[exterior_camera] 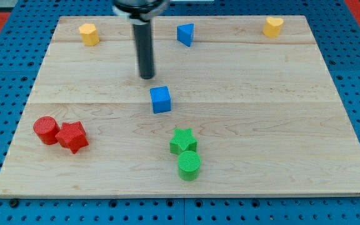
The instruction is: Push the yellow heart diagonally left above the yellow hexagon
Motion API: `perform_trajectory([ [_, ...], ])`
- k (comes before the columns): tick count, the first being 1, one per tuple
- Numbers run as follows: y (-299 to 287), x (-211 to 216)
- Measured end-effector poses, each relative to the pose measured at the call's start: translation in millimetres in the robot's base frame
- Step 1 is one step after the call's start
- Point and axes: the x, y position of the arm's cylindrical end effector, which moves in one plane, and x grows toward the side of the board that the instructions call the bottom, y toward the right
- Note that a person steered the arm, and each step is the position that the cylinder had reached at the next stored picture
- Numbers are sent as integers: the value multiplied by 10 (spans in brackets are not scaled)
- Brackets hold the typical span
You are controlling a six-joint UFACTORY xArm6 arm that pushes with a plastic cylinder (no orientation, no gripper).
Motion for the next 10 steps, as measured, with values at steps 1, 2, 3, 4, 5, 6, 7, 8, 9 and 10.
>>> perform_trajectory([
  [1,-822,-15],
  [2,-1625,-339],
  [3,-2100,-628],
  [4,-1984,-769],
  [5,-1592,-1238],
  [6,-1305,-1305],
  [7,-250,-1243],
  [8,718,-1031],
  [9,676,-871],
  [10,228,-869],
])
